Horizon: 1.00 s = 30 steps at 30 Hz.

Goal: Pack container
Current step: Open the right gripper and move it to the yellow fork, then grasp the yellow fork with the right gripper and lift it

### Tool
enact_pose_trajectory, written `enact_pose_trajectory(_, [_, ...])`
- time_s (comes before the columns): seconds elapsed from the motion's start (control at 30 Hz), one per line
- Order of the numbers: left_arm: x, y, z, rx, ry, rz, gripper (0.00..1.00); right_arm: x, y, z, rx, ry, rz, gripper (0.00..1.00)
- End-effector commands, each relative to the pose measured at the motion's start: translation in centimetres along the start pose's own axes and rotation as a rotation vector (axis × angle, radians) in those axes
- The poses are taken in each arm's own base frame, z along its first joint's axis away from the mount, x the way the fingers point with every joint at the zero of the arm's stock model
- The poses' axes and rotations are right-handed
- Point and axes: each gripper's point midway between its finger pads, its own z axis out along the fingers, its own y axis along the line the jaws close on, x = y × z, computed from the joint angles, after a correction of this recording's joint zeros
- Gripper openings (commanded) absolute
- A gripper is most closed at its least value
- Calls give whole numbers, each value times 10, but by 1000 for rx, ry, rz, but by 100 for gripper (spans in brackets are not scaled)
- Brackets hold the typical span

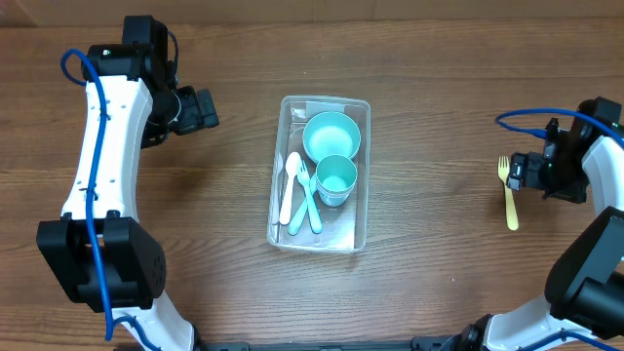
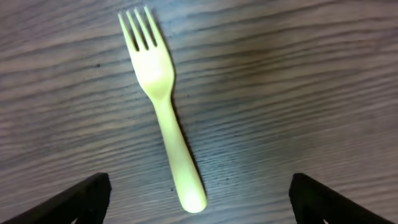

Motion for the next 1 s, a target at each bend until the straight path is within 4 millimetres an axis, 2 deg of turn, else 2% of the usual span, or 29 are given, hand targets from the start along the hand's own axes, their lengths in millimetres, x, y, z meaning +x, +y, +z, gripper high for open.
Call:
enact_pose_trajectory(0.0, [-6,-2,-6,7,-22,19,100,4,16,14,-15,5,-101,88])
enact_pose_trajectory(0.07, [-6,-2,-6,7,-22,19,100,4,17,23,20,2,-120,84])
enact_pose_trajectory(0.23, [-6,-2,-6,7,-22,19,100,13,24,41,39,4,-138,89])
enact_pose_trajectory(0.27, [-6,-2,-6,7,-22,19,100,12,24,42,40,-4,-116,92])
enact_pose_trajectory(0.3, [-6,-2,-6,7,-22,19,100,11,24,42,41,-8,-97,100])
enact_pose_trajectory(0.53, [-6,-2,-6,7,-22,19,100,11,27,42,27,-11,-74,100])
enact_pose_trajectory(0.67, [-6,-2,-6,7,-22,19,100,3,26,42,28,-42,-65,98])
enact_pose_trajectory(0.77, [-6,-2,-6,7,-22,19,100,-1,23,44,45,-62,-65,96])
enact_pose_trajectory(0.9, [-6,-2,-6,7,-22,19,100,8,12,52,118,-42,-90,96])
enact_pose_trajectory(0.97, [-6,-2,-6,7,-22,19,100,8,8,51,141,-40,-91,92])
